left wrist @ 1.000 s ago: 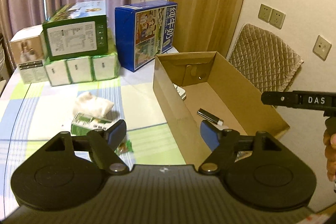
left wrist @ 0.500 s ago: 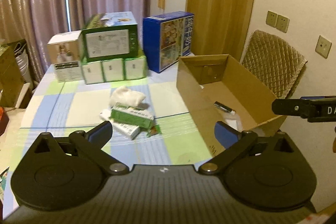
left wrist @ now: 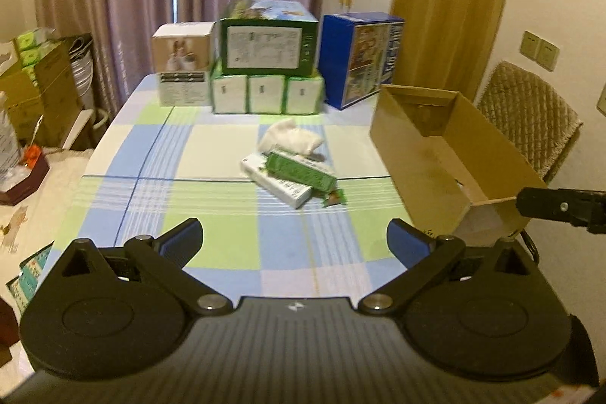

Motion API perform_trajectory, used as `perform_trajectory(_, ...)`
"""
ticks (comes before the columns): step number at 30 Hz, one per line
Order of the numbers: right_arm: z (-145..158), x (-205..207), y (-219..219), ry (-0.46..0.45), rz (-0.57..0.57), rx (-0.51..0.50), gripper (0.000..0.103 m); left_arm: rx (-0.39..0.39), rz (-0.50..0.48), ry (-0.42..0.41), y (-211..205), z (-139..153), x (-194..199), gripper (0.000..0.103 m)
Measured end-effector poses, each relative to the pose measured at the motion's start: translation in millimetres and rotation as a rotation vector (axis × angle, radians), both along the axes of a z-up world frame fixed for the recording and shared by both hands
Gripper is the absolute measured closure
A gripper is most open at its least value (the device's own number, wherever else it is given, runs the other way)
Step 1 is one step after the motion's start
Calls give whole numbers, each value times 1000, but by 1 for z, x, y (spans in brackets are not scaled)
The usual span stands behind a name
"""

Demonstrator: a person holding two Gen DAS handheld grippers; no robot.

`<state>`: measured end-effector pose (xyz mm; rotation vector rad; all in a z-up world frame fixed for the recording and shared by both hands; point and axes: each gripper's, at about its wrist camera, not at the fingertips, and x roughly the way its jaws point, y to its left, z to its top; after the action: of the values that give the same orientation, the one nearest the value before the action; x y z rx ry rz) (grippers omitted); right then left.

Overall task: Organize objects
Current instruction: 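Move both open tools back toward the remaining items on the table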

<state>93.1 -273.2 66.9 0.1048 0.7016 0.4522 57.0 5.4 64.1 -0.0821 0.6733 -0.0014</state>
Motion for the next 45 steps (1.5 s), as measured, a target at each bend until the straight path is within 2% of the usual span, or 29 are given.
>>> perform_trajectory(10,-7,1,15,-2,33,-15,2,4,24,2,15,-4,-2,1)
perform_trajectory(21,-32,16,50,10,124,-55,2,16,61,41,41,-28,18,1)
perform_trajectory(28,-62,45,80,-2,160,-65,2,31,79,78,62,-57,54,1)
perform_trajectory(37,-115,101,112,15,195,-129,3,61,79,141,82,-106,110,1)
perform_trajectory(45,-151,150,128,8,182,-179,17,66,72,140,87,-140,157,1)
